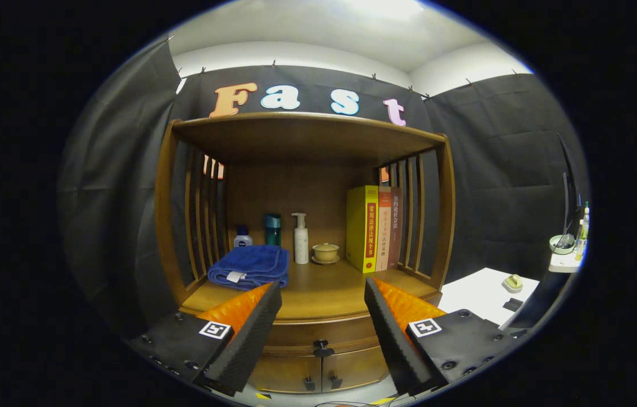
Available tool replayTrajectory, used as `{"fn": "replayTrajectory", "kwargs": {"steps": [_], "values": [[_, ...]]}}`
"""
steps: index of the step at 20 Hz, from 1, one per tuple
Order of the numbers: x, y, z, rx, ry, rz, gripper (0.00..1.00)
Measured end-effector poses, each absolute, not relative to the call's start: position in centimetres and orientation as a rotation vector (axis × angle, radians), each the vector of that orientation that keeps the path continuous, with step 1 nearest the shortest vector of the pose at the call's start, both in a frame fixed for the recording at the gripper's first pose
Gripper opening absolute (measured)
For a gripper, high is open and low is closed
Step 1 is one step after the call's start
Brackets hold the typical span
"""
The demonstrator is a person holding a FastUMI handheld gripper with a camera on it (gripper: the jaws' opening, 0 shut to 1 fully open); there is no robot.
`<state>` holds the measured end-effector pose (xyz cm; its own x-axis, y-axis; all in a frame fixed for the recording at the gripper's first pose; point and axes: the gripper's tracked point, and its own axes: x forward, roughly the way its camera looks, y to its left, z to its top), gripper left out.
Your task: Pull open the drawer, take out the items inside it, and place them on the countertop above the cabinet.
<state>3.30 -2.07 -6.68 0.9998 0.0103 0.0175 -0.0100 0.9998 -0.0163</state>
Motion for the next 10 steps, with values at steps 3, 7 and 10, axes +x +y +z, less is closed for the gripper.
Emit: {"fn": "replayTrajectory", "kwargs": {"steps": [3,7,10], "values": [[4.1,-3.0,-10.3,-0.031,0.000,0.002,0.99],[5.3,-3.1,-15.0,-0.024,0.045,0.009,0.99],[6.2,-2.9,-18.9,-0.047,0.095,0.021,0.99]]}}
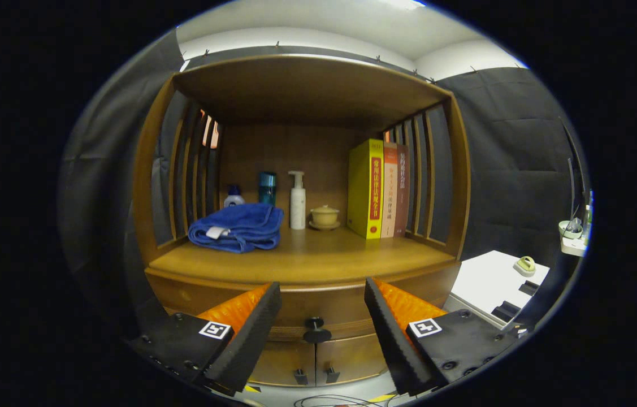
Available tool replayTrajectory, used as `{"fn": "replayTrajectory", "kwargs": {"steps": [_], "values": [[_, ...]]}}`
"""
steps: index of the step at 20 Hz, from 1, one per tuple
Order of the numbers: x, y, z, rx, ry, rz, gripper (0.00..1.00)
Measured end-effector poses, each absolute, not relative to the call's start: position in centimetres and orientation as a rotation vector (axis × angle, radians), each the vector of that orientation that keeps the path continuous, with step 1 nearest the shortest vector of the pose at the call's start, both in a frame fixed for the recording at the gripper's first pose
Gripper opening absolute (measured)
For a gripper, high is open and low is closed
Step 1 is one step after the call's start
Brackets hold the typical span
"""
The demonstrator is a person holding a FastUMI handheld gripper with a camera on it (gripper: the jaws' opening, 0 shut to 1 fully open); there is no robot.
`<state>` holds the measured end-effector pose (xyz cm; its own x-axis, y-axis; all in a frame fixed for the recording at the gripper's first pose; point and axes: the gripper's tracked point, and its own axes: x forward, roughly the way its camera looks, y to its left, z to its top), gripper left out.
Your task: Pull open the drawer, take out the items inside it, and place them on the countertop above the cabinet.
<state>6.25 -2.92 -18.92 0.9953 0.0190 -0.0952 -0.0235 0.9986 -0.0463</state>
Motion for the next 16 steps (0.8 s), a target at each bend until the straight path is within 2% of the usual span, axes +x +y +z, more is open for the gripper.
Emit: {"fn": "replayTrajectory", "kwargs": {"steps": [9,11,16], "values": [[9.0,-3.2,-28.0,-0.005,0.230,0.027,0.98],[9.2,-3.6,-29.2,0.009,0.253,0.015,0.95],[9.9,-3.0,-31.1,0.015,0.293,0.026,0.72]]}}
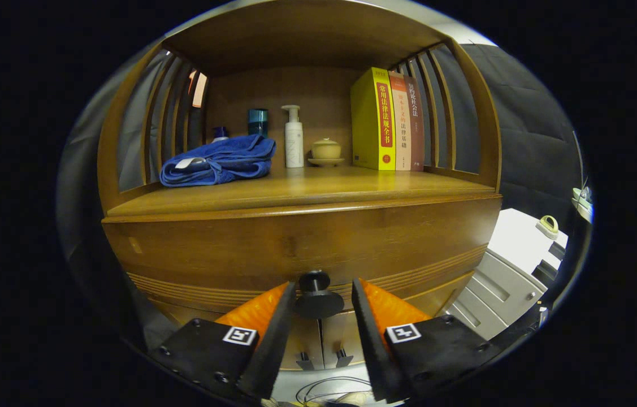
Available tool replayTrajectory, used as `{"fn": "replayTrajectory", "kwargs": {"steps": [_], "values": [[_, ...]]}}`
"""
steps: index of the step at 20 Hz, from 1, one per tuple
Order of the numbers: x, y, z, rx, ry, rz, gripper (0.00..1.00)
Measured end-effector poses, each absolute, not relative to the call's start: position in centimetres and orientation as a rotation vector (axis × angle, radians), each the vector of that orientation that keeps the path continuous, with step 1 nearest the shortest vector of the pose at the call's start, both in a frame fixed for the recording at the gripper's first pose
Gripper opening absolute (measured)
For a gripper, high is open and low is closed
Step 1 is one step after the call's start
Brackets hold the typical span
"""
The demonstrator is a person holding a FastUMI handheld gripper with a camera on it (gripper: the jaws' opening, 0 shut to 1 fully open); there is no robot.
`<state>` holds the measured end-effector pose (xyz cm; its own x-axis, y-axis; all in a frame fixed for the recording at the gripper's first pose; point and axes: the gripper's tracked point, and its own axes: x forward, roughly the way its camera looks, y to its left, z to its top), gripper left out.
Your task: Pull open the drawer, take out the items inside it, and place them on the countertop above the cabinet.
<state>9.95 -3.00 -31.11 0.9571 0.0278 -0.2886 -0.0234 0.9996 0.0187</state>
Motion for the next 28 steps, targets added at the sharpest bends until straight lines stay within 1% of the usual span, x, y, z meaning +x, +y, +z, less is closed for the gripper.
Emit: {"fn": "replayTrajectory", "kwargs": {"steps": [3,4,7,8,12,21,22,28], "values": [[10.2,-3.0,-32.1,0.013,0.340,-0.001,0.57],[10.3,-3.0,-32.2,0.016,0.348,-0.003,0.56],[10.0,-3.0,-31.9,0.012,0.327,-0.004,0.49],[10.0,-2.9,-31.8,0.012,0.316,-0.005,0.44],[9.1,-2.9,-31.8,0.000,0.321,0.017,0.41],[4.7,-3.8,-31.3,-0.007,0.327,0.027,0.41],[4.2,-3.8,-31.1,-0.013,0.325,0.031,0.36],[1.5,-4.3,-30.8,-0.026,0.331,0.048,0.35]]}}
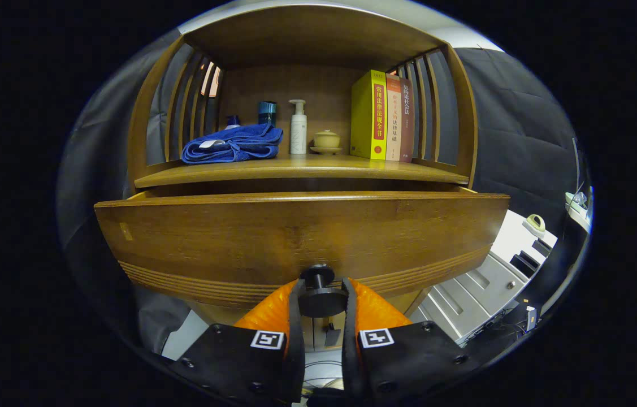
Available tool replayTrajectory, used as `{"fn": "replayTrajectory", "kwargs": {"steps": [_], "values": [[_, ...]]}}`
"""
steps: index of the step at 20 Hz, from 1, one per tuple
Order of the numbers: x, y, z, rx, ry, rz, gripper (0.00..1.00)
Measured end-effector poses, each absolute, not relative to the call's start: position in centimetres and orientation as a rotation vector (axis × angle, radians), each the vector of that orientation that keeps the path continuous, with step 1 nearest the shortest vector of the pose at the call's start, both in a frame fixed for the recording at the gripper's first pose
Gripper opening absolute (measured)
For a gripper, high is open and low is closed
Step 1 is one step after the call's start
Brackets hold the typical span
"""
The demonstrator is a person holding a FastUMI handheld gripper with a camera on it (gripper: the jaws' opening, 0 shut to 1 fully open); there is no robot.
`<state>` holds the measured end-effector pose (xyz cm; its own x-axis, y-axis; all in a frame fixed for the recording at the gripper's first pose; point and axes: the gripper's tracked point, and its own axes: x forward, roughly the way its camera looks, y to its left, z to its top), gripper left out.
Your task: Pull open the drawer, take out the items inside it, and place them on the countertop above the cabinet.
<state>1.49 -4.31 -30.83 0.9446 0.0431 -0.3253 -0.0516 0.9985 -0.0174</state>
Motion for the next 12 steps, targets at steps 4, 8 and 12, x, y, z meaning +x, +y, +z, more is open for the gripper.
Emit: {"fn": "replayTrajectory", "kwargs": {"steps": [4,8,12], "values": [[-0.3,-4.5,-30.8,-0.029,0.344,0.050,0.35],[-1.4,-4.5,-31.1,-0.033,0.353,0.061,0.35],[-2.2,-4.5,-31.0,-0.036,0.351,0.062,0.35]]}}
